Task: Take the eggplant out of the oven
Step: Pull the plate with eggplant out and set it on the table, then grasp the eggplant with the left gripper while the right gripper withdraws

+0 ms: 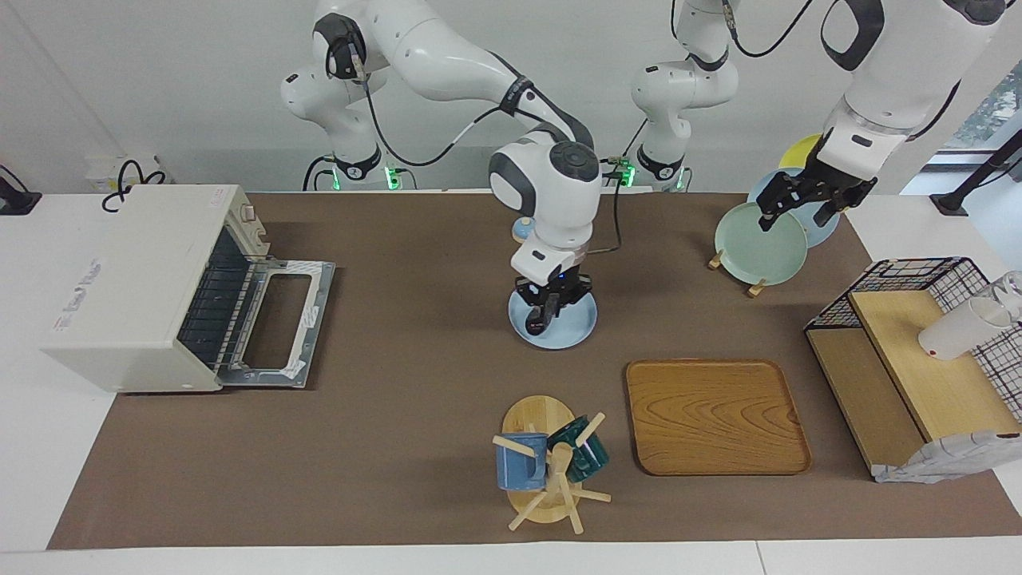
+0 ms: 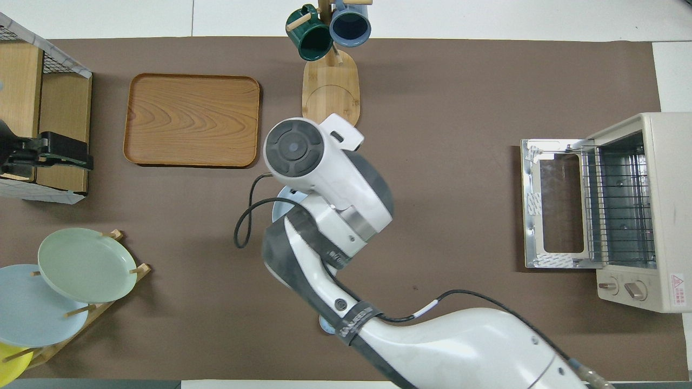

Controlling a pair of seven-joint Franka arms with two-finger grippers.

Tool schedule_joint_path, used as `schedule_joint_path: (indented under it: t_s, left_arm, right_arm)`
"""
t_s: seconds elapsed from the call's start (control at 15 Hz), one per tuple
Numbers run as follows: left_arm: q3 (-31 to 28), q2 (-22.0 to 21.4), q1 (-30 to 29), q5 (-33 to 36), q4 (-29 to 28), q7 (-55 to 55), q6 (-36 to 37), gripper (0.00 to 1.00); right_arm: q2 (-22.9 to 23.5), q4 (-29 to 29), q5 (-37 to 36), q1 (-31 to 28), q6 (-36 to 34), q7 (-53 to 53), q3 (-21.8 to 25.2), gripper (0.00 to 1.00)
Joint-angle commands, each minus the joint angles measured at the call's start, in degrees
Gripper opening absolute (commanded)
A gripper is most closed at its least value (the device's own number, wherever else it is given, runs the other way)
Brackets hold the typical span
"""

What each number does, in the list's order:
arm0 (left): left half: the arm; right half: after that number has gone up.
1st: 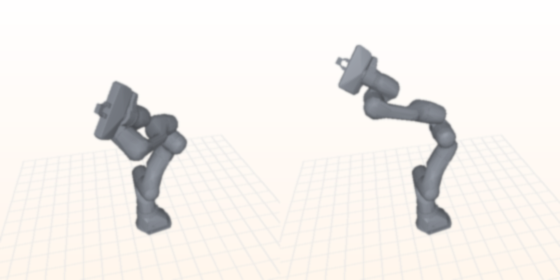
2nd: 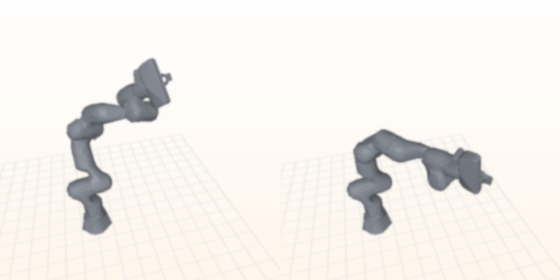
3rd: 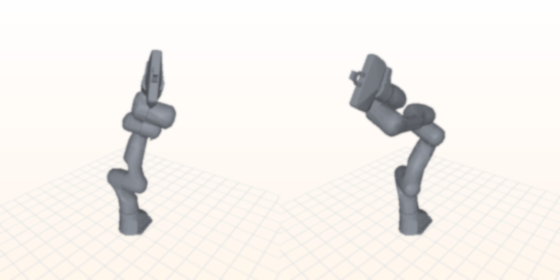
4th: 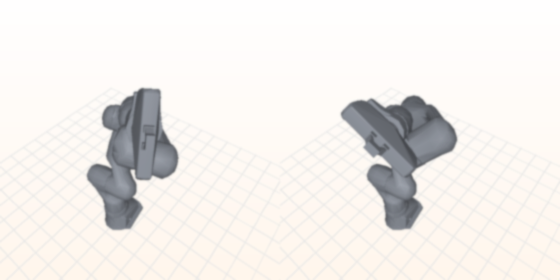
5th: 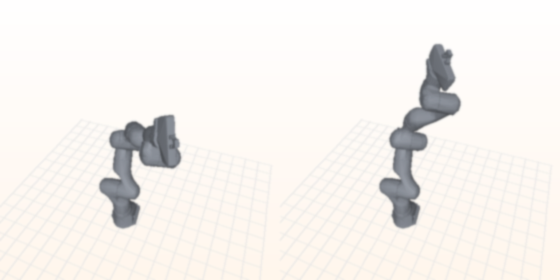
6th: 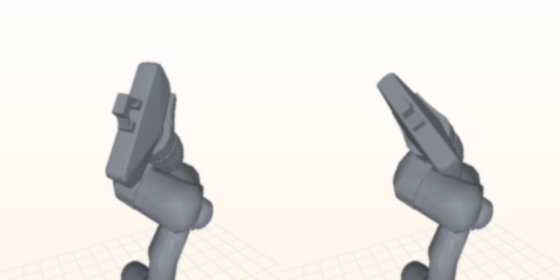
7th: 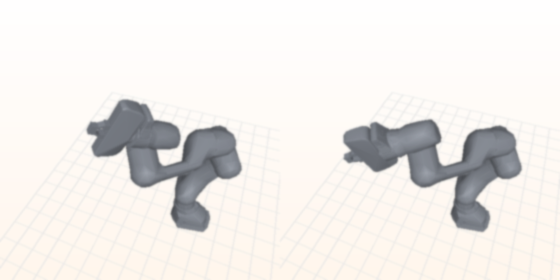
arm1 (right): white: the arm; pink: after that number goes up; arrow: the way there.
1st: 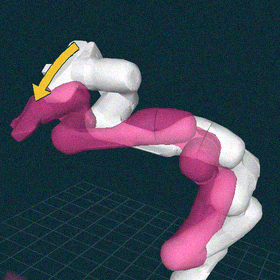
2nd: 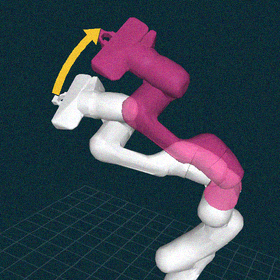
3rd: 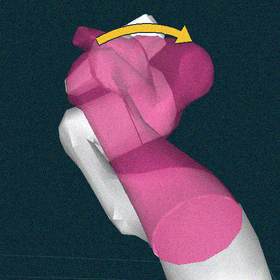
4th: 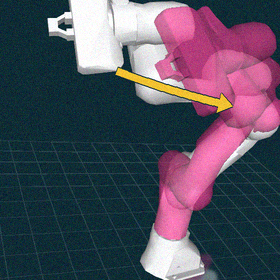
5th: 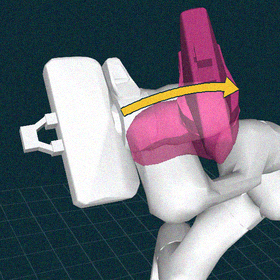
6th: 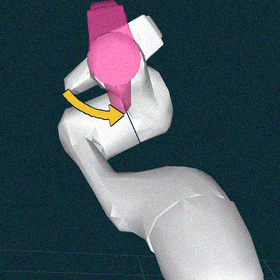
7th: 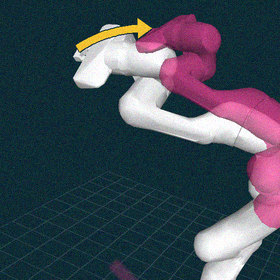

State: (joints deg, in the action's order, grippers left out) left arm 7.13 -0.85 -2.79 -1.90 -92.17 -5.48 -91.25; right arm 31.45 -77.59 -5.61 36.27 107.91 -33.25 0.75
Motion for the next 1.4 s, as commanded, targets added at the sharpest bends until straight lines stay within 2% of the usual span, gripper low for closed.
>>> schedule_joint_path:
  t_s: [0.0, 0.13, 0.33, 0.6, 0.8, 0.93, 1.13, 1.33]
  left_arm:
    - [0.6, 0.5, 0.3, -2.2, -0.2, 0.4, -1.8, 1.0]
    - [0.9, 1.9, 2.8, -4.2, -1.8, 0.4, -4.8, 1.0]
    - [0.9, 3.9, 8.4, -7.5, -4.7, 0.5, -9.9, 1.0]
    - [0.8, 10.0, 18.2, -7.5, -6.0, 0.9, -16.0, 1.0]
    - [0.8, 11.0, 24.4, -7.5, -13.3, 2.1, -24.9, 1.0]
    - [0.8, 11.7, 27.0, -7.5, -17.6, 2.3, -30.6, 1.0]
    - [0.8, 15.6, 28.6, -7.5, -18.0, 3.8, -33.8, 1.0]
    - [0.8, 18.7, 30.7, -7.5, -18.0, 3.9, -36.6, 1.0]
  right_arm:
    - [-7.3, -13.2, -3.0, -5.2, 1.3, 5.2, -0.7, 0.0]
    - [-10.4, -19.8, -4.1, -11.3, 2.6, 5.8, -0.7, 0.0]
    - [-13.5, -28.6, -7.8, -15.9, 5.0, 6.1, -0.7, 0.0]
    - [-15.1, -35.1, -10.9, -19.8, 9.8, 8.3, -0.8, 0.0]
    - [-16.1, -39.9, -11.3, -23.2, 14.6, 12.6, -0.8, 0.0]
    - [-16.4, -41.7, -11.3, -25.7, 16.4, 15.9, -0.8, 0.0]
    - [-16.4, -41.7, -11.8, -28.1, 16.3, 21.1, -0.7, 0.0]
    - [-16.7, -41.7, -13.6, -28.3, 15.4, 21.6, -0.8, 0.0]
